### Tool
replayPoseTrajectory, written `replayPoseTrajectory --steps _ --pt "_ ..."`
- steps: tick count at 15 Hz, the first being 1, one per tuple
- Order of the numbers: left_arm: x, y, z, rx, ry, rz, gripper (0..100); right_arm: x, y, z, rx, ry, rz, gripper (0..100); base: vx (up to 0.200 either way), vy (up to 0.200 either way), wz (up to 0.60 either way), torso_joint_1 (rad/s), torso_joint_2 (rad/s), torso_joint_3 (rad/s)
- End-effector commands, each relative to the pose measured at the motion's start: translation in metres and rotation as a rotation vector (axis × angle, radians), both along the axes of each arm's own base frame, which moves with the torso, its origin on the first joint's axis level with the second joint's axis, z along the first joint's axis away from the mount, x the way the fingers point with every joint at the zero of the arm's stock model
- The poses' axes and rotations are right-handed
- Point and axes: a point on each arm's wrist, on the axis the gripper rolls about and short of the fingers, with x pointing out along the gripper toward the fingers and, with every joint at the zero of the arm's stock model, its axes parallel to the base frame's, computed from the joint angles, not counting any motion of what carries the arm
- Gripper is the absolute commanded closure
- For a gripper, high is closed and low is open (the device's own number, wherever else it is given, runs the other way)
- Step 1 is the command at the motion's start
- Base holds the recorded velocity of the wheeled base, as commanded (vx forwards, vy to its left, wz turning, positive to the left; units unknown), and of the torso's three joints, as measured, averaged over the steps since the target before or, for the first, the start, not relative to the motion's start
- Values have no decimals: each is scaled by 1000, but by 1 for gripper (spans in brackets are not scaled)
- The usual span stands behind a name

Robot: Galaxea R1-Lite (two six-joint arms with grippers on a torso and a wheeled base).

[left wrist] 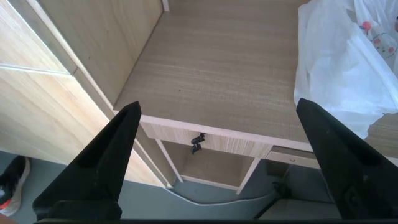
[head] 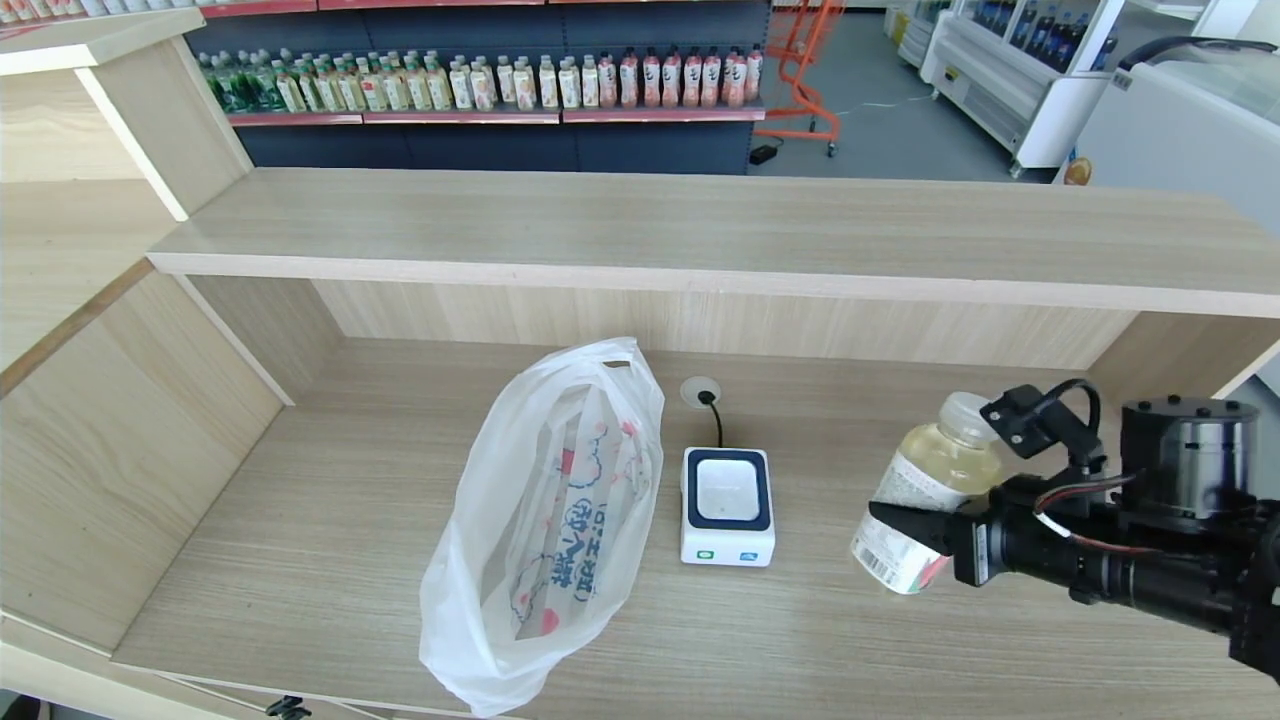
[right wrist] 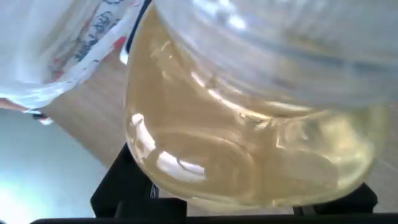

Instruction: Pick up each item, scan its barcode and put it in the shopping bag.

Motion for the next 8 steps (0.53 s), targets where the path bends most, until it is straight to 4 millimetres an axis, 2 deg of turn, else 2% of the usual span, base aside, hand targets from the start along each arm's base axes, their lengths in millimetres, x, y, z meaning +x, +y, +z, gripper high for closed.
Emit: replayPoseTrajectory --steps 1,3,8 --pt "0 0 0 0 0 0 0 -51 -9 65 173 -103 241 100 0 0 0 0 0 0" --pt "0 0 0 0 0 0 0 -63 -6 65 208 -96 378 100 0 0 0 0 0 0" --pt "0 0 0 0 0 0 0 -70 11 79 289 -58 457 100 0 0 0 0 0 0"
